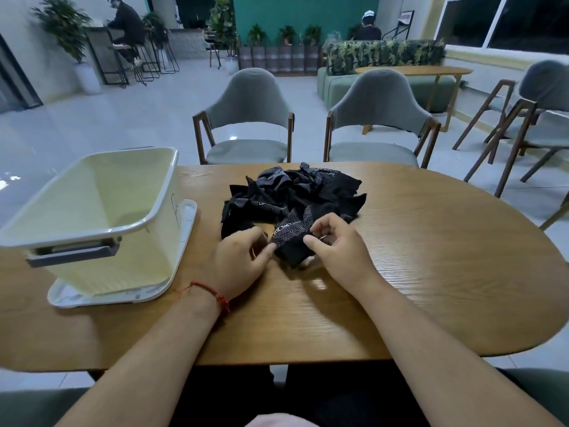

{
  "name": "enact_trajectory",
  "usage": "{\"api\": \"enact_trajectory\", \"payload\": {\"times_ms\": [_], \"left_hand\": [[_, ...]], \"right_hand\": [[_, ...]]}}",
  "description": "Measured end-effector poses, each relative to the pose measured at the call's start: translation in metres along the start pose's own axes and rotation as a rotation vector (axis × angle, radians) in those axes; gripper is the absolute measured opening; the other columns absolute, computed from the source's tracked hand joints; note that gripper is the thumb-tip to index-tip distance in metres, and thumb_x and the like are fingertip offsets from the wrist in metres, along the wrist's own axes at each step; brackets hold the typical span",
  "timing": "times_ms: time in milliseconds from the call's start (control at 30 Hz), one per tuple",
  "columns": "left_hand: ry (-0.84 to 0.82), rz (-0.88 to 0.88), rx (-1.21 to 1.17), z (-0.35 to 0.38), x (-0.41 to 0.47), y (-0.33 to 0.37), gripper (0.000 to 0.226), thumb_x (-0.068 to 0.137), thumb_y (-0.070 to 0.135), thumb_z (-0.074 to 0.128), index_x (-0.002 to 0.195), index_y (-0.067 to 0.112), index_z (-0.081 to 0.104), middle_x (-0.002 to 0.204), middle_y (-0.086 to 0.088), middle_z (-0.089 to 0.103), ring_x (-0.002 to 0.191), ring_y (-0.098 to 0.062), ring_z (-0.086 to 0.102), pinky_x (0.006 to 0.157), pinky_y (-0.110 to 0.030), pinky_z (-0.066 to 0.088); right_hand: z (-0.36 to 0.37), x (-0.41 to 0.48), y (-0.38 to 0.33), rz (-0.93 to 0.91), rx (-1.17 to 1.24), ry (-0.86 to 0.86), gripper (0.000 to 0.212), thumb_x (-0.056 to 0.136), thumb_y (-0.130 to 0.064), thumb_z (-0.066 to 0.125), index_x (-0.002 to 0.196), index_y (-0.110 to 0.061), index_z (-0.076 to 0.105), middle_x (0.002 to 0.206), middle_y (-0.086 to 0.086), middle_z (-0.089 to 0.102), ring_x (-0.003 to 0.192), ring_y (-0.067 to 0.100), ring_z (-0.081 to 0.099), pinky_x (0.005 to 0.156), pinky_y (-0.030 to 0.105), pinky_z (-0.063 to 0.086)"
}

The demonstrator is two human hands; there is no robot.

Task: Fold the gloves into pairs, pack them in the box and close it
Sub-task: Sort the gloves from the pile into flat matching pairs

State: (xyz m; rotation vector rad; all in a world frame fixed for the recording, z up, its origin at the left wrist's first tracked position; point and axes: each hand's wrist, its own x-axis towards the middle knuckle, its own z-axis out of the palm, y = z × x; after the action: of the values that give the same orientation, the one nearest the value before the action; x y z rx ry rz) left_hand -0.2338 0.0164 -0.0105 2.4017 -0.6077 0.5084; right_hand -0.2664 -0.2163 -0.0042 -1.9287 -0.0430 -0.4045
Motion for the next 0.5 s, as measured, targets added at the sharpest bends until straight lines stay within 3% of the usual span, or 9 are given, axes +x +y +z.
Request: {"api": "enact_trajectory", "payload": {"times_ms": [100, 200, 267, 300, 367, 433, 500], "left_hand": [[-0.120, 0.028, -0.217, -0.005, -0.005, 0.008, 0.040, 0.101, 0.045, 0.060, 0.073, 0.019, 0.070, 0.063, 0.003, 0.065, 0.059, -0.013, 0.060, 0.058, -0.037, 0.048], [-0.231, 0.014, -0.400, -0.011, -0.007, 0.018, 0.038, 0.104, 0.043, 0.058, 0.081, 0.022, 0.079, 0.068, 0.003, 0.068, 0.065, -0.018, 0.063, 0.065, -0.039, 0.050], [-0.326, 0.065, -0.438, -0.012, -0.007, 0.025, 0.032, 0.106, 0.039, 0.058, 0.082, 0.025, 0.076, 0.073, 0.006, 0.064, 0.070, -0.012, 0.060, 0.069, -0.038, 0.048], [-0.376, 0.093, -0.435, -0.011, -0.006, 0.028, 0.028, 0.106, 0.037, 0.059, 0.086, 0.024, 0.073, 0.079, 0.008, 0.064, 0.076, -0.008, 0.060, 0.072, -0.037, 0.048], [-0.458, 0.145, -0.352, -0.007, -0.005, 0.029, 0.021, 0.107, 0.040, 0.058, 0.116, 0.028, 0.073, 0.108, 0.014, 0.070, 0.102, -0.004, 0.064, 0.091, -0.030, 0.051], [-0.484, 0.206, -0.186, 0.000, -0.004, 0.027, 0.038, 0.108, 0.049, 0.050, 0.141, 0.033, 0.060, 0.135, 0.014, 0.063, 0.123, -0.005, 0.058, 0.106, -0.030, 0.046], [-0.466, 0.214, -0.058, 0.007, -0.004, 0.026, 0.048, 0.107, 0.056, 0.044, 0.149, 0.034, 0.050, 0.146, 0.009, 0.056, 0.130, -0.011, 0.053, 0.110, -0.037, 0.045]], "right_hand": [[-0.001, 0.001, -0.006, 0.064, 0.230, -0.050, 0.015, 0.097, -0.012, 0.076, 0.099, -0.026, 0.072, 0.095, 0.001, 0.070, 0.085, 0.015, 0.070, 0.070, 0.032, 0.061], [0.002, 0.000, -0.015, 0.136, 0.543, -0.096, 0.027, 0.100, 0.001, 0.069, 0.105, -0.023, 0.079, 0.098, 0.000, 0.071, 0.096, 0.012, 0.070, 0.079, 0.027, 0.059], [0.002, 0.001, -0.018, 0.157, 0.696, -0.129, 0.032, 0.101, 0.005, 0.066, 0.108, -0.022, 0.081, 0.104, 0.001, 0.074, 0.103, 0.014, 0.071, 0.085, 0.026, 0.058], [0.001, 0.000, -0.020, 0.171, 0.753, -0.141, 0.032, 0.101, 0.006, 0.064, 0.109, -0.020, 0.082, 0.106, 0.002, 0.076, 0.105, 0.014, 0.072, 0.085, 0.026, 0.058], [-0.002, -0.001, -0.024, 0.212, 0.845, -0.163, 0.029, 0.102, 0.006, 0.062, 0.111, -0.015, 0.080, 0.109, 0.007, 0.077, 0.105, 0.016, 0.073, 0.085, 0.025, 0.059], [-0.004, -0.002, -0.028, 0.256, 0.921, -0.208, 0.028, 0.101, 0.006, 0.061, 0.112, -0.012, 0.079, 0.109, 0.010, 0.077, 0.101, 0.017, 0.074, 0.085, 0.024, 0.061], [-0.006, -0.004, -0.031, 0.290, 0.971, -0.251, 0.024, 0.099, 0.005, 0.062, 0.111, -0.009, 0.078, 0.106, 0.010, 0.076, 0.097, 0.016, 0.074, 0.084, 0.023, 0.061]]}}
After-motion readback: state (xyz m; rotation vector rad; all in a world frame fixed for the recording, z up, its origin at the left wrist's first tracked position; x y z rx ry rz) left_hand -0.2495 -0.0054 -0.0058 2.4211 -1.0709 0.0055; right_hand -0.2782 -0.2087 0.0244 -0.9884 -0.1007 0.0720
